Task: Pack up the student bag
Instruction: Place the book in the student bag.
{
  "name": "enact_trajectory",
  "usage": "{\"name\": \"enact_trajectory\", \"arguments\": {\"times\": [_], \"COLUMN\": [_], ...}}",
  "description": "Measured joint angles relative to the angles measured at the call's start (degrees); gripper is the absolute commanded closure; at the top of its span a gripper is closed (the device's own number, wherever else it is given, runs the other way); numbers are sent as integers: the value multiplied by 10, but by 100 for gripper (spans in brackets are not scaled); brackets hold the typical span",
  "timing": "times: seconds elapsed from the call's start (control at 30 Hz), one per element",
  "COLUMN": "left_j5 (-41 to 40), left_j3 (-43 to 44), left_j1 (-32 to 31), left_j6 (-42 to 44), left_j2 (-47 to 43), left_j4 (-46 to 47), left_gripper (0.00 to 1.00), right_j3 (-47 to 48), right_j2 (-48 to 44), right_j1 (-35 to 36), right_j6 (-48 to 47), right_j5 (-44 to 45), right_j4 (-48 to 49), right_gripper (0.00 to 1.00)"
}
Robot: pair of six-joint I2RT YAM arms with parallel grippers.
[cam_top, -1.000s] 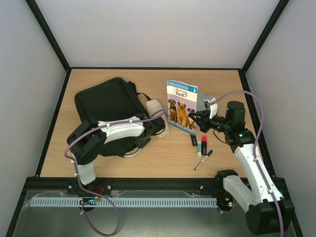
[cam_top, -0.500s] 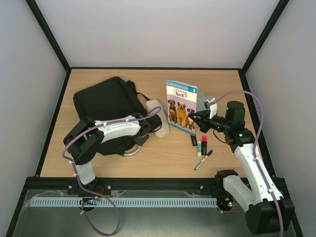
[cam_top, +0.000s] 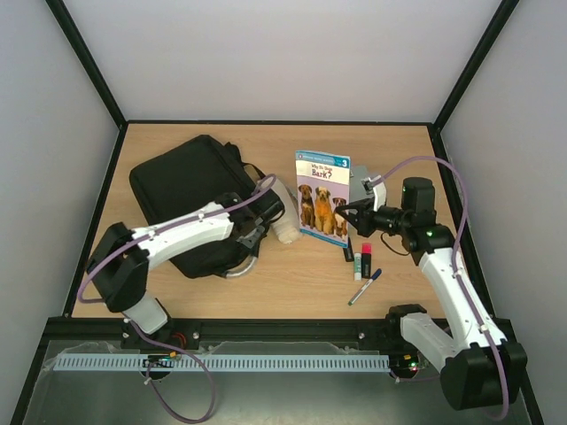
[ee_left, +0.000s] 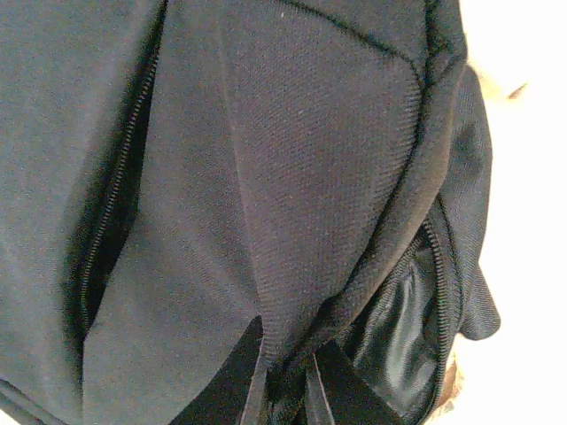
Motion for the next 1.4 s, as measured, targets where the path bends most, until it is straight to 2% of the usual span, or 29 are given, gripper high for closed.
{"name": "enact_trajectory", "arguments": {"times": [0.2, 0.4, 0.67, 0.97, 1.1, 1.23, 1.4], "left_j5": [-13, -23, -21, -15, -2, 16, 30], "left_j3": [35, 69, 115, 171, 176, 185, 185], "left_j1": [-11, -11, -11, 10, 11, 11, 11], "left_j6": [-3, -2, 12, 27, 29, 29, 33], "left_j2": [-54, -62, -62, -44, -41, -45, -58], "left_j4": [-23, -39, -66, -129, -135, -128, -125], "left_gripper": [98, 98, 98, 98, 98, 98, 98], "right_j3": [97, 155, 164, 85, 50, 67, 151], "right_j2": [45, 73, 169, 169, 176, 234, 344], "right_j1": [0, 12, 102, 151, 210, 285, 339], "right_j6": [-5, 35, 63, 104, 128, 145, 159], "right_j5": [-23, -59, -89, -107, -100, -97, -103], "right_j4": [-91, -128, -189, -150, -137, -134, -130], "right_gripper": [99, 99, 99, 99, 99, 99, 99]}}
